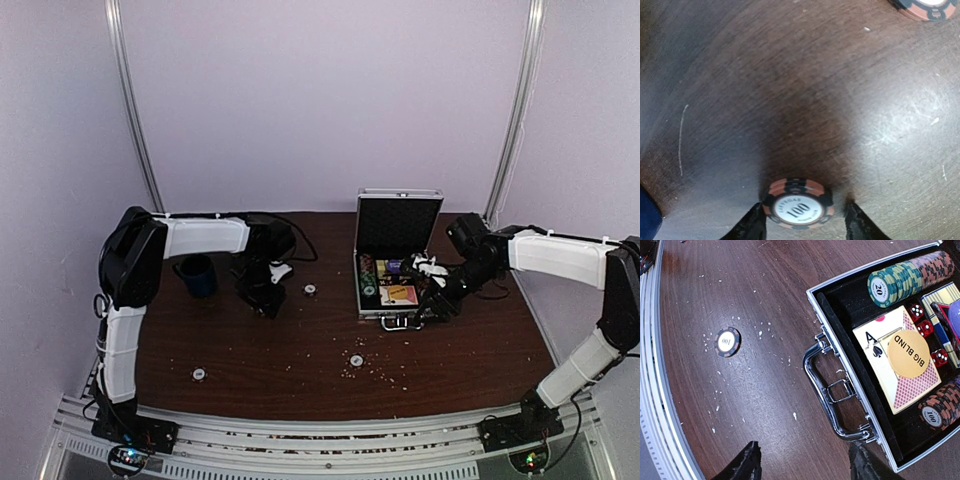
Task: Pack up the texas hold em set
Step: Pick up the poker chip from the center of the board.
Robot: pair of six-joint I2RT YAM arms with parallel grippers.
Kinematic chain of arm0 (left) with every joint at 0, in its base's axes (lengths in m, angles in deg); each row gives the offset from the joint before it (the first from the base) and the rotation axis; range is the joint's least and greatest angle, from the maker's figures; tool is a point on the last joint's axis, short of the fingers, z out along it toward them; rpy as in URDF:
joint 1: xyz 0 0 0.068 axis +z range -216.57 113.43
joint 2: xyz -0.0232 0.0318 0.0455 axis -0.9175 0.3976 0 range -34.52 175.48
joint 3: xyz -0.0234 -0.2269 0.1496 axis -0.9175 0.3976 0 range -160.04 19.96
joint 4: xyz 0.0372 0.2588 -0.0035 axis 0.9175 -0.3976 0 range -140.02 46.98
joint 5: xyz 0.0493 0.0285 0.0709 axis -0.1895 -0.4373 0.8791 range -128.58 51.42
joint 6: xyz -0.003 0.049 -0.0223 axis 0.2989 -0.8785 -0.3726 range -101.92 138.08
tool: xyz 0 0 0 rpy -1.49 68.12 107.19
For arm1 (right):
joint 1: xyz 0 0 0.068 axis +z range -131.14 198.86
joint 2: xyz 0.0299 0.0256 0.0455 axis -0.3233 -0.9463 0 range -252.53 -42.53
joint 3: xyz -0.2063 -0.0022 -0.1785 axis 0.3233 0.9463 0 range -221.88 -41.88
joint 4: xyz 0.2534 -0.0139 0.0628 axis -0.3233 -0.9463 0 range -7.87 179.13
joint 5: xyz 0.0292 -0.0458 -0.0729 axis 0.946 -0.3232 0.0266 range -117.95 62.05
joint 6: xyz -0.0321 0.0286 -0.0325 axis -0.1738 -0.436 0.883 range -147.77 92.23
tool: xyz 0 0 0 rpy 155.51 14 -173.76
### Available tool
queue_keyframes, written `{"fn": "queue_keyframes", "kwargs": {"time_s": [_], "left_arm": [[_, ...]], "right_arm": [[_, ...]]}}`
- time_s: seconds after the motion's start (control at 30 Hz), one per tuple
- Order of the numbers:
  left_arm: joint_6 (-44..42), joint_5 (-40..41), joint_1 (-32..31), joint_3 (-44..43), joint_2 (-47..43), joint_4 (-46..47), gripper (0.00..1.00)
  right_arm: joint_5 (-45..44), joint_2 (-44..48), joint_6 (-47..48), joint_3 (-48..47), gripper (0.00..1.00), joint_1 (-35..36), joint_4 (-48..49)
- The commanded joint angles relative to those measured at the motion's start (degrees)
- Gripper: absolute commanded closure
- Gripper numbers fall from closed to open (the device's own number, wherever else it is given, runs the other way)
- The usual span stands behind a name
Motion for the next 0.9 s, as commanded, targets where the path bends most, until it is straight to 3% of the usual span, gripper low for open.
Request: {"fn": "queue_keyframes", "kwargs": {"time_s": [0.0,0.3,0.7,0.87], "left_arm": [[-1.2,-2.1,0.3,-0.6,1.4,1.0,0.50],[-2.2,-3.8,-1.3,-0.7,0.4,1.8,0.64],[-8.5,-6.1,-18.6,-10.3,-0.2,4.5,0.65],[-11.7,-7.1,-22.8,-12.1,2.0,6.0,0.64]], "right_arm": [[0.6,-0.6,0.5,0.2,0.39,-0.1,-0.3],[0.0,-0.7,0.0,0.0,0.40,-0.2,0.0],[-3.3,2.5,-5.1,-0.5,0.42,-8.8,4.7],[-4.5,3.8,-6.4,0.1,0.41,-11.7,6.3]]}}
